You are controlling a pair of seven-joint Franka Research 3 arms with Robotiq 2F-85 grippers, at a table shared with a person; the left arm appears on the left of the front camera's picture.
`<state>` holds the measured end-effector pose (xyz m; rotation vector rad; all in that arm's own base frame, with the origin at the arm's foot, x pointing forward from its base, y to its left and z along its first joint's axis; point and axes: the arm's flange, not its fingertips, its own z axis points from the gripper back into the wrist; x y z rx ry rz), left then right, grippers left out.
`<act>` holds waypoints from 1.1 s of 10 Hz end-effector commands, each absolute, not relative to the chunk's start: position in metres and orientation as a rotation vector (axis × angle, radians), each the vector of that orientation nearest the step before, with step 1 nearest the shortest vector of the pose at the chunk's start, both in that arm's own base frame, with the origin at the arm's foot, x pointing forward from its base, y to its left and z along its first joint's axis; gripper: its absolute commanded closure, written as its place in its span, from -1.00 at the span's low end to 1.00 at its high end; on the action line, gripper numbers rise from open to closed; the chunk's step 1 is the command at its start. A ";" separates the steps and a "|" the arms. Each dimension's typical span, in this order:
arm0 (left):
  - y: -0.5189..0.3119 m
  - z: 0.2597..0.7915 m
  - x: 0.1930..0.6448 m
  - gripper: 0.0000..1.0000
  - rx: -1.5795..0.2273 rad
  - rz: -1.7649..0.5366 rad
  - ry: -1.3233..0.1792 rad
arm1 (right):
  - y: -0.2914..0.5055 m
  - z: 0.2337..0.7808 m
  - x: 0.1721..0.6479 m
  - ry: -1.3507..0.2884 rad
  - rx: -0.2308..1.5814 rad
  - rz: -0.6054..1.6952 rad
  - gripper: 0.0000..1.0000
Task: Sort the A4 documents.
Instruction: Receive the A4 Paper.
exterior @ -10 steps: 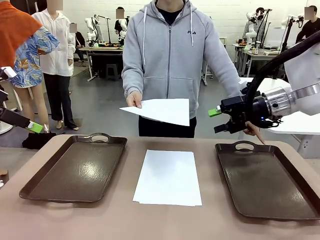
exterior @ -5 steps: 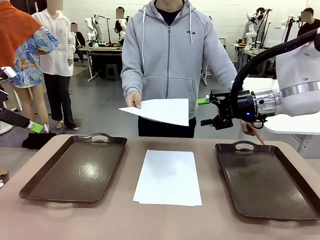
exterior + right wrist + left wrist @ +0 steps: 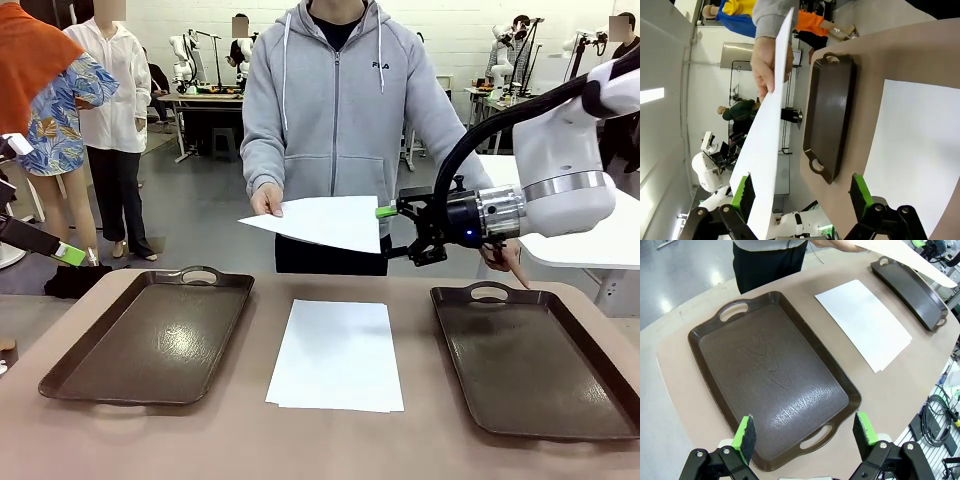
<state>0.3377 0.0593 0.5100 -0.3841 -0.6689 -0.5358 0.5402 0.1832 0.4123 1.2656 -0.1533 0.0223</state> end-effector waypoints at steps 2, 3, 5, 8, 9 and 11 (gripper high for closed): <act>0.060 0.509 0.338 -1.00 -0.397 -0.536 -0.674 | 0.204 0.417 0.555 -0.123 1.329 -0.019 -1.00; 0.060 0.509 0.338 -1.00 -0.397 -0.536 -0.674 | 0.208 0.420 0.556 -0.121 1.357 -0.023 -1.00; 0.060 0.509 0.338 -1.00 -0.397 -0.536 -0.674 | 0.217 0.424 0.558 -0.119 1.389 -0.030 -1.00; 0.060 0.509 0.338 -1.00 -0.397 -0.536 -0.674 | 0.225 0.425 0.557 -0.092 1.427 -0.056 -1.00; 0.060 0.509 0.338 -1.00 -0.397 -0.536 -0.674 | 0.226 0.425 0.557 -0.089 1.430 -0.063 -1.00; 0.060 0.509 0.338 -1.00 -0.397 -0.536 -0.674 | 0.224 0.421 0.556 -0.084 1.426 -0.066 -1.00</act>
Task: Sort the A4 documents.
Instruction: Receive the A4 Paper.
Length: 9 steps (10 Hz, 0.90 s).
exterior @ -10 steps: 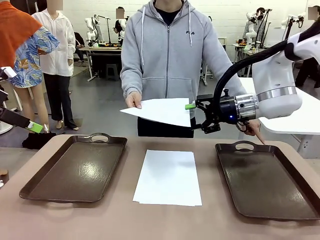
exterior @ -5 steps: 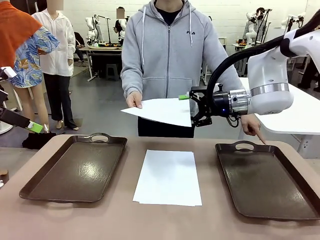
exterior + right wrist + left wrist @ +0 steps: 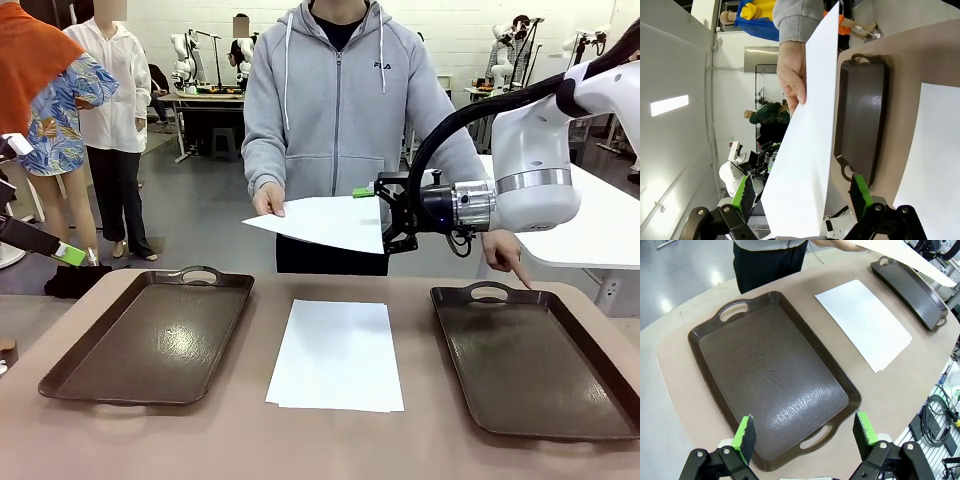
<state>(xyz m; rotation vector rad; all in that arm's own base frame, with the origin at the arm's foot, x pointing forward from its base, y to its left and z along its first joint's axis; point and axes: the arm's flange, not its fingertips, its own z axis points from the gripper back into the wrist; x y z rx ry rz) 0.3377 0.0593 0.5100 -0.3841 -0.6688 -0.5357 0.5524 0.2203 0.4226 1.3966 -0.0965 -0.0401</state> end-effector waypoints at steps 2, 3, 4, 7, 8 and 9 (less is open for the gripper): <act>0.060 0.509 0.338 -1.00 -0.397 -0.536 -0.674 | 0.225 0.420 0.556 -0.087 1.421 -0.050 -0.93; 0.060 0.509 0.338 -1.00 -0.397 -0.536 -0.674 | 0.225 0.419 0.557 -0.093 1.426 -0.049 -0.71; 0.060 0.509 0.338 -1.00 -0.397 -0.536 -0.674 | 0.225 0.419 0.557 -0.088 1.433 -0.050 -0.56; 0.060 0.509 0.338 -1.00 -0.397 -0.536 -0.674 | 0.223 0.419 0.557 -0.085 1.444 -0.055 0.03; 0.060 0.509 0.338 -1.00 -0.397 -0.536 -0.674 | 0.223 0.420 0.557 -0.086 1.447 -0.052 0.18; 0.060 0.509 0.338 -1.00 -0.397 -0.536 -0.674 | 0.223 0.420 0.557 -0.085 1.450 -0.051 0.40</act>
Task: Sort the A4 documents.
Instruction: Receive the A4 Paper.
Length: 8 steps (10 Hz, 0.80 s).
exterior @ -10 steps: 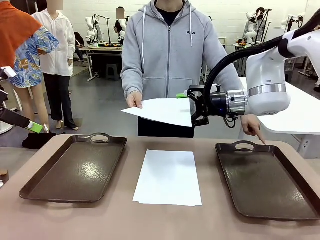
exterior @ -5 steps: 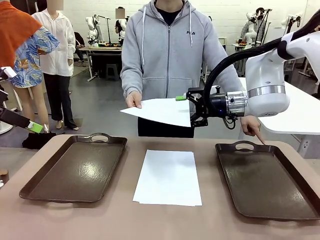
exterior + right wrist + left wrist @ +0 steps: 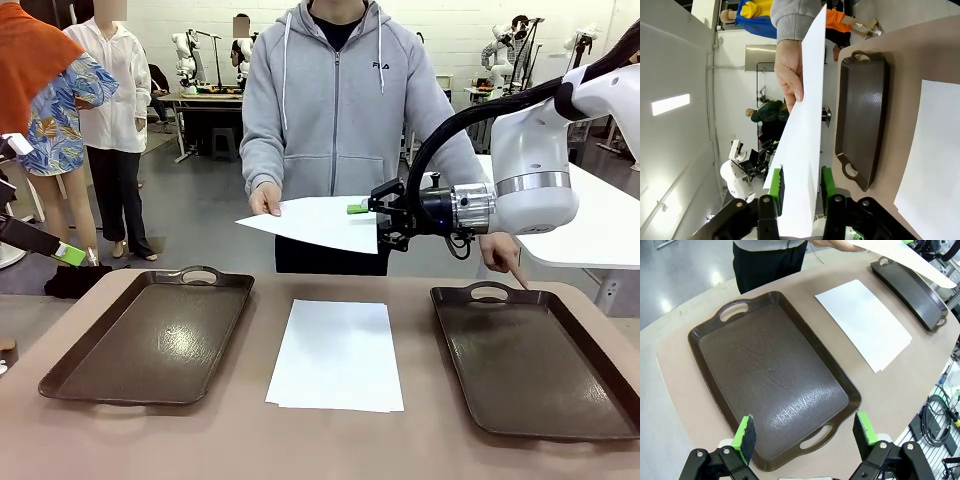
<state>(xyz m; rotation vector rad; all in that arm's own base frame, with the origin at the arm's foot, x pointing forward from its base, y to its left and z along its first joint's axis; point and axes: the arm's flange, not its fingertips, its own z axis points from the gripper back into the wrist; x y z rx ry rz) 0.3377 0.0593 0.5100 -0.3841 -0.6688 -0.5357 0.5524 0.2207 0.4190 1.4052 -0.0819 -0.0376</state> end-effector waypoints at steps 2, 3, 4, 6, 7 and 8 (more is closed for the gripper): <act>0.060 0.509 0.338 -1.00 -0.397 -0.536 -0.674 | 0.222 0.420 0.558 -0.081 1.451 -0.052 0.78; 0.060 0.509 0.338 -1.00 -0.397 -0.536 -0.674 | 0.223 0.421 0.558 -0.078 1.455 -0.054 0.55; 0.060 0.509 0.338 -1.00 -0.397 -0.536 -0.674 | 0.223 0.420 0.559 -0.070 1.461 -0.053 1.00; 0.060 0.509 0.338 -1.00 -0.397 -0.536 -0.674 | 0.222 0.418 0.559 -0.054 1.472 -0.060 1.00; 0.060 0.509 0.338 -1.00 -0.397 -0.536 -0.674 | 0.222 0.417 0.559 -0.044 1.481 -0.063 1.00; 0.060 0.509 0.338 -1.00 -0.397 -0.536 -0.674 | 0.222 0.417 0.559 -0.043 1.483 -0.062 1.00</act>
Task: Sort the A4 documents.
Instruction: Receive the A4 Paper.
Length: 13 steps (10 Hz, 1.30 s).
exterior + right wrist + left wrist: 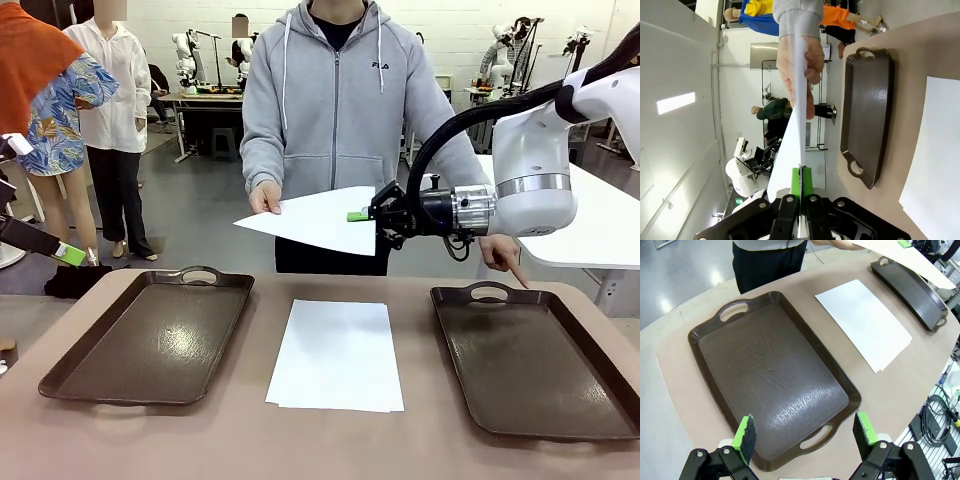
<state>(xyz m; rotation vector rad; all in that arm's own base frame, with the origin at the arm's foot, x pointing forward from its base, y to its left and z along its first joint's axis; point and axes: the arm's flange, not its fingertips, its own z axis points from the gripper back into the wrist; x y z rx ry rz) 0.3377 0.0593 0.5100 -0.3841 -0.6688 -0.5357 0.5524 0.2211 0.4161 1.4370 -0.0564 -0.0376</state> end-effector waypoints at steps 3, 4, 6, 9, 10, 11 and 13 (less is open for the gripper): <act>0.060 0.509 0.338 -1.00 -0.397 -0.536 -0.674 | 0.221 0.415 0.552 -0.053 1.439 -0.037 1.00; 0.060 0.509 0.338 -1.00 -0.397 -0.536 -0.674 | 0.221 0.415 0.552 -0.053 1.439 -0.037 1.00; 0.060 0.509 0.338 -1.00 -0.397 -0.536 -0.674 | 0.221 0.415 0.552 -0.053 1.439 -0.037 1.00; 0.060 0.509 0.338 -1.00 -0.397 -0.536 -0.674 | 0.221 0.415 0.552 -0.053 1.439 -0.037 1.00; 0.060 0.509 0.338 -1.00 -0.397 -0.536 -0.674 | 0.221 0.415 0.552 -0.053 1.439 -0.037 1.00; 0.060 0.509 0.338 -1.00 -0.397 -0.536 -0.674 | 0.221 0.415 0.552 -0.053 1.439 -0.037 1.00; 0.060 0.509 0.338 -1.00 -0.397 -0.536 -0.674 | 0.221 0.415 0.552 -0.053 1.439 -0.037 1.00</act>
